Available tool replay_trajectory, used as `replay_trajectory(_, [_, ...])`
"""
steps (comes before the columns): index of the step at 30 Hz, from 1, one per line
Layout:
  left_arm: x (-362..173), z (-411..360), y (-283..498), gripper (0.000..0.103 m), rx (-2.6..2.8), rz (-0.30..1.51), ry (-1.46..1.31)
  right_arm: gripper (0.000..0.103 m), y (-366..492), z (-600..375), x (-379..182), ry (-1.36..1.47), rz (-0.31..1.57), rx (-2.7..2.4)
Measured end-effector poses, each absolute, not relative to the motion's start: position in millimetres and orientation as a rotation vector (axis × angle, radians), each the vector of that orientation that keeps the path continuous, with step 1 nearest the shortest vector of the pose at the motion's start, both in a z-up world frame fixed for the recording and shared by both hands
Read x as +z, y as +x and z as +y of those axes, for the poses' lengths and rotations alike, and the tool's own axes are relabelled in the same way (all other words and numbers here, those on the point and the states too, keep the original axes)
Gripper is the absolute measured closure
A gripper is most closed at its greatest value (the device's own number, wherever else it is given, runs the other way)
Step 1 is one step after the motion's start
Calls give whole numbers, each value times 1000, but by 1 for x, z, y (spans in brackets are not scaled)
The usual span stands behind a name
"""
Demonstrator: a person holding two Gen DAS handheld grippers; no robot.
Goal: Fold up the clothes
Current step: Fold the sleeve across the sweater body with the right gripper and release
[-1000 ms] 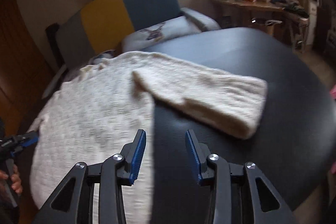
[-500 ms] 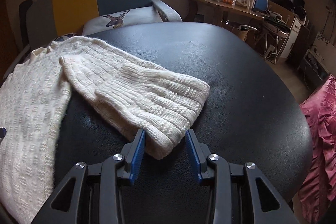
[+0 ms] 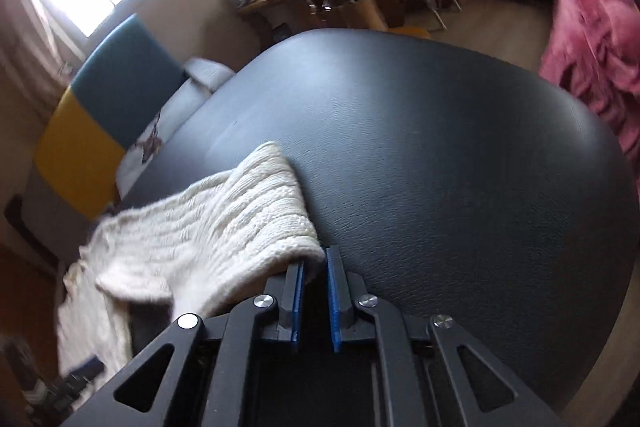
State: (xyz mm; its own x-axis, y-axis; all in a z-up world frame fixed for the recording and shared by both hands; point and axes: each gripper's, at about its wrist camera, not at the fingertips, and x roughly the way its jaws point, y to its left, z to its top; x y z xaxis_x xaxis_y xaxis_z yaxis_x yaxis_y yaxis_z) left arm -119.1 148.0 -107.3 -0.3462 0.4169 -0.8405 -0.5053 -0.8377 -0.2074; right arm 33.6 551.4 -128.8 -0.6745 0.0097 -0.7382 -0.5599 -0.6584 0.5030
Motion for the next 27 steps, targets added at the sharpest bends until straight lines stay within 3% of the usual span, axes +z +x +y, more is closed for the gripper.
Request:
replay_trajectory(3, [-117,151,-113,52,2223,191,-1300,98,44,577,-139,-994,1250,2300])
replay_trajectory(8, [-120,151,-110,52,2246,214,-1272,95,46,580,-128,-1018,1132,2282])
replay_trajectory(12, [-123,150,-110,52,2246,208,-1261,87,44,557,-97,-1032,896,2409])
replay_trajectory(13, [-123,151,-110,52,2246,208,-1258,78,39,544,-87,-1049,822,2478])
replay_trajectory(14, [-123,151,-110,52,2246,208,-1256,74,32,526,-79,-1077,728,2551])
replay_trajectory(19, [-122,148,-109,52,2248,189,-1253,73,-3,435,-80,-1241,166,2722])
replay_trajectory(23, [-122,147,-110,52,2241,177,-1257,73,-18,426,-115,-1360,49,2596])
replay_trajectory(27, [-123,146,-110,52,2234,163,-1257,65,-18,426,-132,-1352,-40,2586])
